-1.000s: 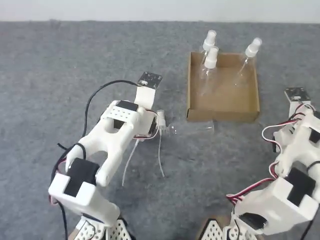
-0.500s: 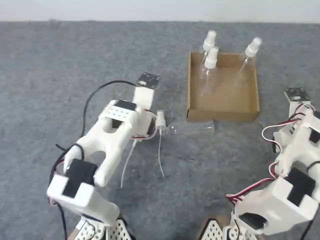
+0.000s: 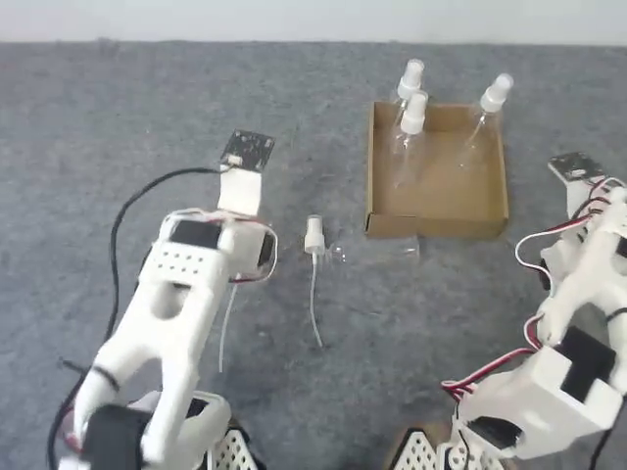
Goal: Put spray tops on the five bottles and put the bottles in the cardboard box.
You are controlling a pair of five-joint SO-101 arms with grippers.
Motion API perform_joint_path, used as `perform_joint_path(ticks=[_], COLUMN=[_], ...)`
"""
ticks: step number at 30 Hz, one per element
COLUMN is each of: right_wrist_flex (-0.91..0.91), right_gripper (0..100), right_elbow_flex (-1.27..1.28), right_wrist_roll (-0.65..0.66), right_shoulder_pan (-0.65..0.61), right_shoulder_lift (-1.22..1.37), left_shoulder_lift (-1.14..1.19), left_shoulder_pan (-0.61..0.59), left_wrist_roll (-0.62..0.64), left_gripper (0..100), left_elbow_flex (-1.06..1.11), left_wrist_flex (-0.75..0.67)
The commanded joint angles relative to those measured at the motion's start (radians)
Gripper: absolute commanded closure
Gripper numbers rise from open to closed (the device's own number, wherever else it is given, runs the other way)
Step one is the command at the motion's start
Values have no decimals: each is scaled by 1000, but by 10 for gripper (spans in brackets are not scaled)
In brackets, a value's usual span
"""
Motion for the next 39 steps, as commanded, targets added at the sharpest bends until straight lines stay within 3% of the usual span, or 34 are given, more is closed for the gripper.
perform_joint_path(ticks=[1, 8, 18, 29, 34, 39], right_wrist_flex=[-4, -54, -82, -76, 85, 163], right_gripper=[725, 727, 731, 990, 993, 993], right_elbow_flex=[-60, -94, -157, -166, -262, -287], right_wrist_roll=[26, -37, -38, -38, -61, -210], right_shoulder_pan=[-19, -105, -36, -28, -54, -171], right_shoulder_lift=[-1, 131, 213, 203, 93, -122], left_shoulder_lift=[-141, -163, -137, -141, -146, -215], left_shoulder_pan=[9, 5, 3, 0, -2, -9], left_wrist_roll=[-12, -12, -14, -8, -12, -12], left_gripper=[987, 987, 987, 987, 987, 987], left_elbow_flex=[68, 87, 87, 111, 127, 111], left_wrist_flex=[-52, -58, -75, -107, -163, -160])
